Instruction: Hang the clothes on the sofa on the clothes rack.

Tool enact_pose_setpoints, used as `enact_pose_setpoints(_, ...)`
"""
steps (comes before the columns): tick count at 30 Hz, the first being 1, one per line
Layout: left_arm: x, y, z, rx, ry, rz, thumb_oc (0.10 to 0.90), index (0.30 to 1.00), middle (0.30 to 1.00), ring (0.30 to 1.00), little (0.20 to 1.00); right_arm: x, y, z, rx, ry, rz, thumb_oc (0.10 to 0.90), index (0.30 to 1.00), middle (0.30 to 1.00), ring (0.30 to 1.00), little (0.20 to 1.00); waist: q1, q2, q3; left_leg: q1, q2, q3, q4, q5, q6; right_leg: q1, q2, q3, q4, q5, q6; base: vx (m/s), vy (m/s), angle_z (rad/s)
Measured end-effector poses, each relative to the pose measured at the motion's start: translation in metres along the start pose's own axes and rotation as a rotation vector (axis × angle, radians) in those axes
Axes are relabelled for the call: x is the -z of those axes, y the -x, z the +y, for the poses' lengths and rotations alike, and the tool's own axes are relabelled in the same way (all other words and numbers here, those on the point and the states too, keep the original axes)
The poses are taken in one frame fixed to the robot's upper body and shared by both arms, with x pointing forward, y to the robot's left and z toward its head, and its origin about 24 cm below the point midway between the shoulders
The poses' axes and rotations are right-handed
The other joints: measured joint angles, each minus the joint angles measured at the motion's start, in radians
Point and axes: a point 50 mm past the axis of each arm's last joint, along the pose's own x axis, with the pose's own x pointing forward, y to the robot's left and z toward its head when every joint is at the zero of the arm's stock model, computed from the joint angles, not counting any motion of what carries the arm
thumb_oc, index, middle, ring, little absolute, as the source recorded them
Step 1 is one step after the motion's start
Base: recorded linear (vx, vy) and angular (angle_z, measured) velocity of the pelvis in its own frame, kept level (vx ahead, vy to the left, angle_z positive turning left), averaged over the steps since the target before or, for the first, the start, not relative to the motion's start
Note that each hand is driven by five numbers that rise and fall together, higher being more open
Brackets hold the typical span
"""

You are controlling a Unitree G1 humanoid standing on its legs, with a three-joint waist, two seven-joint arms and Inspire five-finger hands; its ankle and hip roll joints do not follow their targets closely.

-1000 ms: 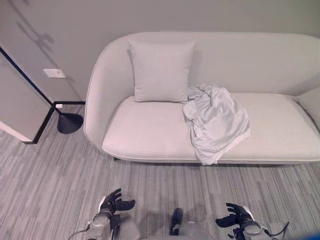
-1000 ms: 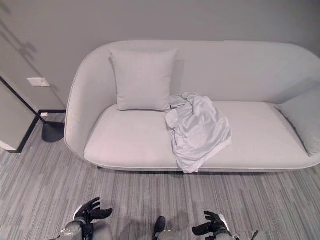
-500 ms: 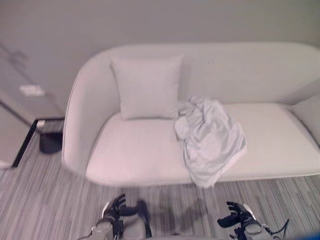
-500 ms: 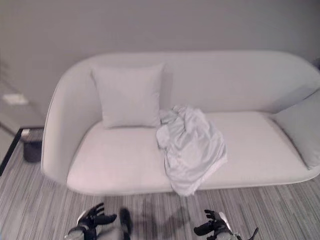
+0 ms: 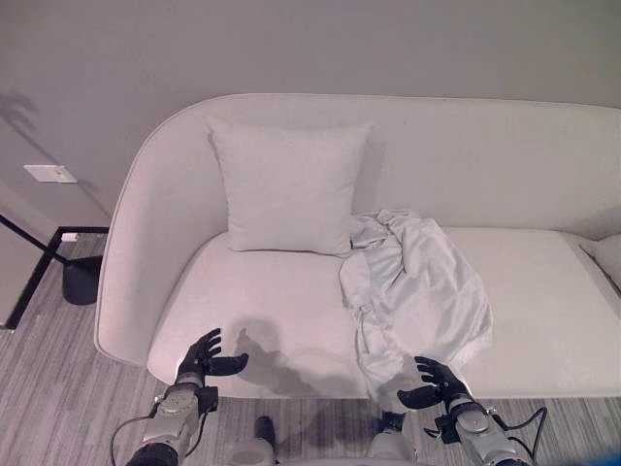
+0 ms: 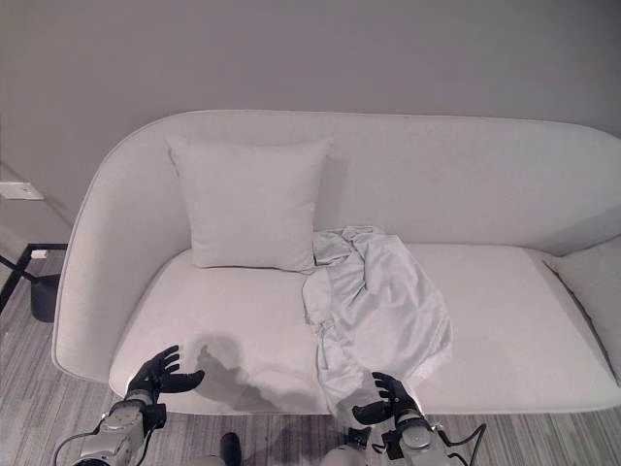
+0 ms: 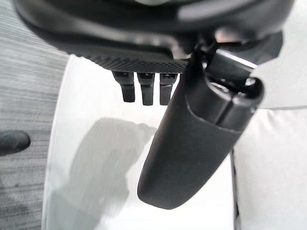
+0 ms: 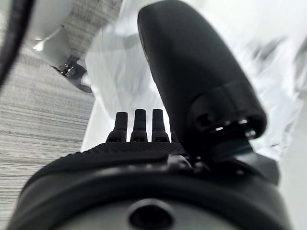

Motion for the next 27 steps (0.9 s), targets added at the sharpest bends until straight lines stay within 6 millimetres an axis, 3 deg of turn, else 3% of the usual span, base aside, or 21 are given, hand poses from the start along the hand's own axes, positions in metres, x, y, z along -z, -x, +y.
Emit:
enact_pose_setpoints(2,0.009,0.003,-0.022,0.051,0.035,0.026,0.800,0.900,0.900,0.900,0.900,0.006,0.001,-0.020,0.044,0.025,0.014,0.800,0.900,0.900,0.900,0.900,-0.004,0.044,0.005,-0.009,0.058,0.016,0.031,0.005,-0.014,0.007,0.056,-0.010,0.004,-0.023,-0.024,0.07,-0.416,-0.05)
enact_pose_setpoints(5,0.008,0.005,-0.038,0.089,0.067,0.017,0.800,0.900,0.900,0.900,0.900,0.006,0.003,-0.043,0.096,0.057,0.012,0.800,0.900,0.900,0.900,0.900,-0.024,0.057,0.008,-0.019,0.090,0.024,0.057,0.004,-0.023,0.005,0.081,-0.019,0.019,-0.046,-0.033,0.10,-0.525,0.02)
enact_pose_setpoints(7,-0.001,0.003,-0.037,0.097,0.069,-0.018,0.800,0.900,0.900,0.900,0.900,0.003,0.002,-0.049,0.106,0.071,0.007,0.800,0.900,0.900,0.900,0.900,-0.028,0.048,0.013,-0.035,0.111,0.023,0.084,0.003,-0.028,-0.006,0.097,-0.022,0.037,-0.061,-0.040,0.12,-0.619,0.03)
enact_pose_setpoints(8,-0.010,0.000,-0.037,0.103,0.065,-0.042,0.800,0.900,0.900,0.900,0.900,0.001,0.002,-0.049,0.107,0.066,-0.002,0.800,0.900,0.900,0.900,0.900,-0.028,0.052,0.030,-0.080,0.146,0.017,0.154,-0.008,-0.047,-0.036,0.122,-0.027,0.108,-0.105,-0.087,0.22,-0.631,0.31)
enact_pose_setpoints(9,-0.018,-0.003,-0.031,0.093,0.054,-0.064,0.800,0.900,0.900,0.900,0.900,0.003,0.003,-0.042,0.092,0.049,-0.001,0.800,0.900,0.900,0.900,0.900,-0.029,0.032,0.041,-0.124,0.152,0.003,0.224,-0.002,-0.039,-0.060,0.121,-0.021,0.188,-0.158,-0.088,0.24,-0.575,0.52)
enact_pose_setpoints(10,-0.018,-0.003,-0.029,0.090,0.044,-0.065,0.800,0.900,0.900,0.900,0.900,0.008,0.005,-0.037,0.083,0.040,0.007,0.800,0.900,0.900,0.900,0.900,-0.024,0.029,0.044,-0.142,0.174,0.011,0.274,0.004,-0.031,-0.055,0.121,-0.031,0.222,-0.193,-0.092,0.29,-0.698,0.57)
enact_pose_setpoints(12,-0.016,-0.002,-0.026,0.087,0.033,-0.059,0.800,0.900,0.900,0.900,0.900,0.011,0.009,-0.034,0.077,0.028,0.002,0.800,0.900,0.900,0.900,0.900,-0.013,0.030,0.054,-0.159,0.207,0.043,0.356,0.035,0.007,-0.054,0.129,-0.034,0.306,-0.255,-0.119,0.17,-0.544,0.30)
enact_pose_setpoints(13,-0.004,0.002,-0.015,0.058,0.036,-0.028,0.800,0.900,0.900,0.900,0.900,0.006,0.007,-0.031,0.066,0.045,-0.009,0.800,0.900,0.900,0.900,0.900,0.002,0.020,0.064,-0.183,0.213,0.029,0.425,0.116,0.034,-0.045,0.133,-0.032,0.317,-0.277,-0.141,0.05,-0.173,-0.02)
enact_pose_setpoints(14,-0.004,0.001,-0.015,0.056,0.032,-0.025,0.800,0.900,0.900,0.900,0.900,0.007,0.007,-0.031,0.067,0.045,-0.007,0.800,0.900,0.900,0.900,0.900,0.006,0.003,0.072,-0.211,0.202,-0.014,0.453,0.151,0.016,-0.038,0.124,-0.021,0.301,-0.278,-0.143,0.16,-0.149,-0.10)
enact_pose_setpoints(15,0.006,0.004,-0.015,0.055,0.034,0.017,0.800,0.900,0.900,0.900,0.900,0.003,0.006,-0.036,0.081,0.072,-0.016,0.800,0.900,0.900,0.900,0.900,0.014,0.002,0.072,-0.255,0.148,-0.072,0.487,0.161,-0.012,0.005,0.121,-0.029,0.210,-0.275,-0.136,0.20,-0.134,-0.04)
enact_pose_setpoints(16,0.009,0.005,-0.021,0.066,0.045,0.033,0.800,0.900,0.900,0.900,0.900,0.005,0.006,-0.039,0.090,0.090,-0.010,0.800,0.900,0.900,0.900,0.900,0.009,0.004,0.071,-0.256,0.098,-0.070,0.446,0.135,-0.025,0.039,0.132,-0.023,0.118,-0.274,-0.099,0.27,-0.148,0.09)
enact_pose_setpoints(17,0.011,0.007,-0.032,0.086,0.073,0.030,0.800,0.900,0.900,0.900,0.900,0.005,0.007,-0.047,0.106,0.109,-0.009,0.800,0.900,0.900,0.900,0.900,0.015,0.053,0.062,-0.271,0.112,-0.025,0.370,0.145,-0.013,0.025,0.173,-0.001,0.214,-0.283,-0.129,0.21,-0.034,0.38)
enact_pose_setpoints(18,0.007,0.010,-0.031,0.102,0.069,-0.005,0.800,0.900,0.900,0.900,0.900,0.009,0.009,-0.045,0.100,0.108,-0.001,0.800,0.900,0.900,0.900,0.900,0.003,0.046,0.049,-0.291,0.095,-0.004,0.329,0.170,-0.024,0.015,0.167,0.016,0.334,-0.344,-0.153,0.22,0.017,0.64)
enact_pose_setpoints(19,0.004,0.010,-0.037,0.116,0.079,-0.011,0.800,0.900,0.900,0.900,0.900,0.012,0.009,-0.045,0.110,0.103,0.018,0.800,0.900,0.900,0.900,0.900,-0.007,0.062,0.048,-0.289,0.088,0.035,0.233,0.148,-0.027,0.043,0.200,0.001,0.297,-0.371,-0.161,0.25,0.055,0.61)
enact_pose_setpoints(21,0.001,0.009,-0.038,0.120,0.079,-0.019,0.800,0.900,0.900,0.900,0.900,0.011,0.008,-0.037,0.098,0.089,0.019,0.800,0.900,0.900,0.900,0.900,0.014,0.032,0.044,-0.278,0.024,0.061,0.138,0.166,-0.007,0.045,0.199,0.001,0.276,-0.366,-0.189,0.22,0.099,0.16)
enact_pose_setpoints(23,0.001,0.009,-0.036,0.119,0.067,-0.019,0.800,0.900,0.900,0.900,0.900,0.008,0.007,-0.034,0.094,0.083,0.007,0.800,0.900,0.900,0.900,0.900,0.028,0.018,0.028,-0.258,-0.010,0.011,0.073,0.168,-0.004,0.045,0.200,0.006,0.261,-0.365,-0.192,0.33,0.120,-0.21)
enact_pose_setpoints(25,0.002,0.010,-0.035,0.117,0.062,-0.018,0.800,0.900,0.900,0.900,0.900,0.007,0.008,-0.035,0.099,0.086,-0.005,0.800,0.900,0.900,0.900,0.900,0.026,0.026,0.005,-0.225,-0.018,-0.009,0.079,0.161,0.010,0.054,0.198,0.011,0.249,-0.365,-0.191,0.38,0.210,-0.25)
enact_pose_setpoints(27,-0.004,0.011,-0.036,0.124,0.056,-0.044,0.800,0.900,0.900,0.900,0.900,0.002,0.008,-0.038,0.107,0.101,-0.025,0.800,0.900,0.900,0.900,0.900,0.039,0.043,-0.017,-0.150,-0.022,-0.004,0.075,0.130,0.055,0.034,0.187,0.044,0.284,-0.377,-0.171,0.13,0.186,-0.53)
